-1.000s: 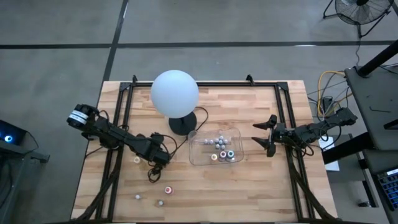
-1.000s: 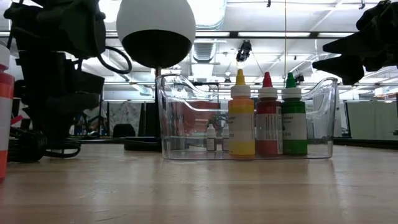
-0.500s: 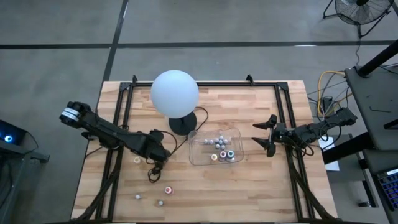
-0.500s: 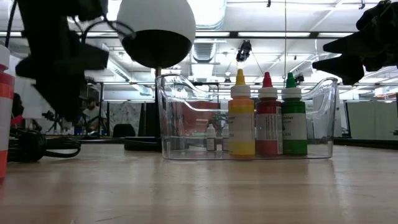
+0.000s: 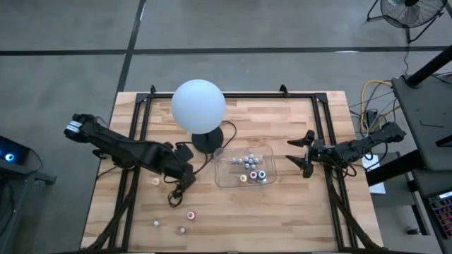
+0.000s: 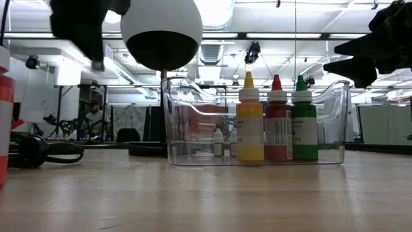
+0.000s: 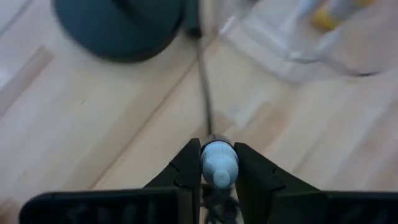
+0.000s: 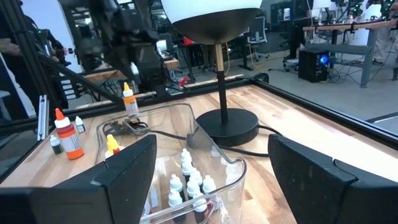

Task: Pick & Place food coloring
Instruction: Put the small red food coloring bottle into the transparent bin

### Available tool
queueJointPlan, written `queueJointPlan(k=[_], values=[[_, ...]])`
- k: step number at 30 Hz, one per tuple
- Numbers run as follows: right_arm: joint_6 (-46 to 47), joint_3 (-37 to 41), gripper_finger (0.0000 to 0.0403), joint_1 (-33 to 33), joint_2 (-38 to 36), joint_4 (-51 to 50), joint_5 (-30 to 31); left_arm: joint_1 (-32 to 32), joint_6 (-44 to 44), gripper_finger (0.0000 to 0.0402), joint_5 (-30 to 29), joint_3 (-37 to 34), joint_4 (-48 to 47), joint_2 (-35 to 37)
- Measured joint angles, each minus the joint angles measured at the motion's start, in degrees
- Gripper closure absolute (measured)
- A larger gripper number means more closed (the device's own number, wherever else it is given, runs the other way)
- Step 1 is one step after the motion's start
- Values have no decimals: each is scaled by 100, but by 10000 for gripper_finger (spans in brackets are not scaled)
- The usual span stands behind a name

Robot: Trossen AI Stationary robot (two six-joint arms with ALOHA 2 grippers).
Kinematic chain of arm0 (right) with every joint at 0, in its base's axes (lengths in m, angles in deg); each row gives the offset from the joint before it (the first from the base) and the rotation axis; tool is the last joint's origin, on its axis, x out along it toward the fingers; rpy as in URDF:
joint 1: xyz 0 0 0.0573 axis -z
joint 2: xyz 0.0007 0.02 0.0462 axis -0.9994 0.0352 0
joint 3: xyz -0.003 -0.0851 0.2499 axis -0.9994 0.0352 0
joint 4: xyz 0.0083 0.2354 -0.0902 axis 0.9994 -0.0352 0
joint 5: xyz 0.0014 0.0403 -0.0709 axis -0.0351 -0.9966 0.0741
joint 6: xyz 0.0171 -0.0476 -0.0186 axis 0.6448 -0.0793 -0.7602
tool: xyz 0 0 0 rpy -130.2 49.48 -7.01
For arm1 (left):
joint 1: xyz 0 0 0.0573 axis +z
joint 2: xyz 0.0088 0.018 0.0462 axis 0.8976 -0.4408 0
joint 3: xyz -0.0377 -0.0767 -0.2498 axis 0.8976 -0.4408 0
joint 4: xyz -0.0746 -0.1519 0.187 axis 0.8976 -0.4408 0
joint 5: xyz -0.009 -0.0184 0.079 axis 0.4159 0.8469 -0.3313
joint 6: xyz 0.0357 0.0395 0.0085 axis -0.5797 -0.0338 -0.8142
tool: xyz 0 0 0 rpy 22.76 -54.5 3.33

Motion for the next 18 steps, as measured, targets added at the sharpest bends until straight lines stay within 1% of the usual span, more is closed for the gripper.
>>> queueJointPlan(k=[5,9,14,18], values=[[0,0,100,2,0,0,-2,-11,-468,354,-16,545,-3,-100],[0,0,95,2,0,0,0,-11,-718,354,-65,815,13,-283],[0,0,92,7,0,1,-1,0,-773,354,-63,1001,122,-613],[0,1,96,7,0,1,0,36,-798,354,-70,1300,170,-969]])
